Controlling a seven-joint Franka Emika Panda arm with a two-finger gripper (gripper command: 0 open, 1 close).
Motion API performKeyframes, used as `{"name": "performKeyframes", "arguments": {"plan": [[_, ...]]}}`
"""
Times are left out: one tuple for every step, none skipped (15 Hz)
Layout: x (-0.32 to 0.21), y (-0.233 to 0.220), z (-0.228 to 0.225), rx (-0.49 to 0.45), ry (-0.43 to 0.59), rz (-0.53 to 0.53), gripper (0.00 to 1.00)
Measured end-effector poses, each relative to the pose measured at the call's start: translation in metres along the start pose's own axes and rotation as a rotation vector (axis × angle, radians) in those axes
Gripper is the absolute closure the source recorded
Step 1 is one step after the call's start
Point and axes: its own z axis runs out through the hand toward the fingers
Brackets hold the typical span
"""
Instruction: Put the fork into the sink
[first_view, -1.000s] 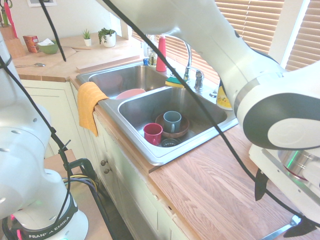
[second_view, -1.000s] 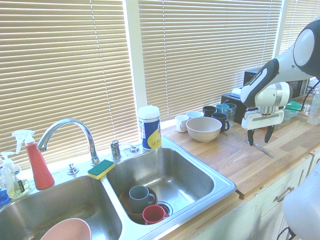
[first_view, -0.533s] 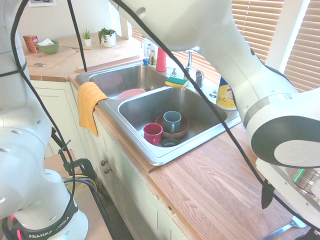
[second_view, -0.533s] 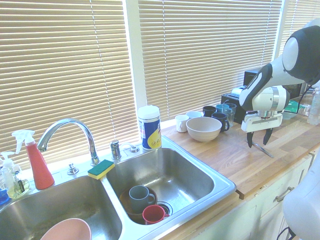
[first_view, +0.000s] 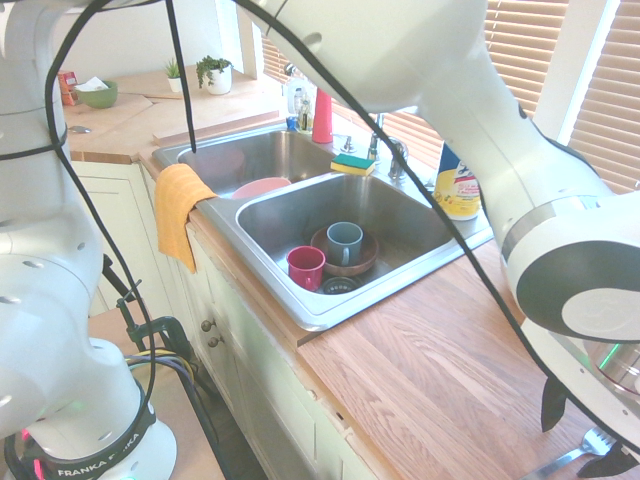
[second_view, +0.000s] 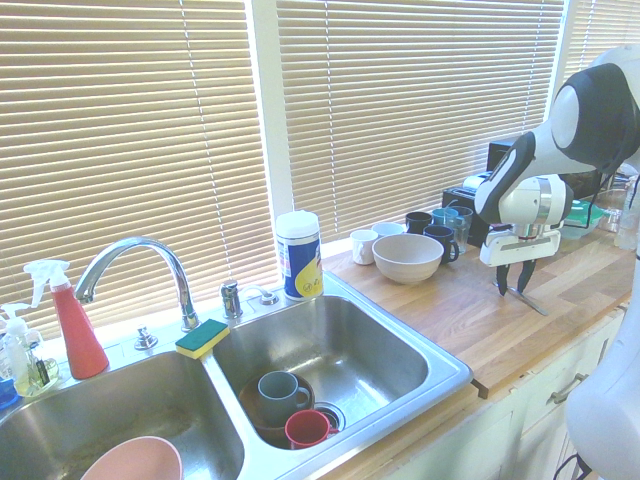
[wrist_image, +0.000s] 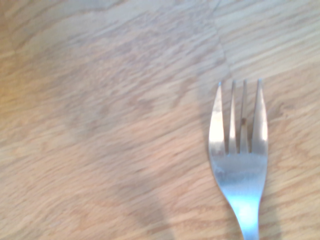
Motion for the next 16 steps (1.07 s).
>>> {"name": "performKeyframes", "arguments": {"plan": [[0.001,0.000,0.000,0.001,-0.001,0.001,1.00],[0.001,-0.001,0.001,0.003,-0.002,0.003,1.00],[0.002,-0.001,0.001,0.005,-0.003,0.005,1.00],[0.002,-0.001,0.001,0.008,-0.003,0.007,1.00],[0.003,-0.001,0.001,0.008,-0.004,0.007,1.00],[0.003,-0.001,0.001,0.010,-0.004,0.008,1.00],[0.003,-0.001,0.001,0.012,-0.005,0.011,1.00],[0.003,-0.001,0.001,0.014,-0.005,0.013,1.00],[0.004,-0.001,0.001,0.015,-0.004,0.014,1.00],[0.004,-0.001,0.000,0.016,-0.003,0.015,1.00],[0.005,0.000,0.000,0.018,-0.002,0.020,1.00],[0.006,0.002,-0.001,0.019,-0.001,0.025,1.00],[0.008,0.005,-0.003,0.020,0.003,0.031,1.00],[0.011,0.006,-0.006,0.026,0.007,0.038,1.00],[0.013,0.006,-0.015,0.034,0.011,0.041,1.00],[0.016,0.003,-0.032,0.047,0.016,0.038,1.00]]}}
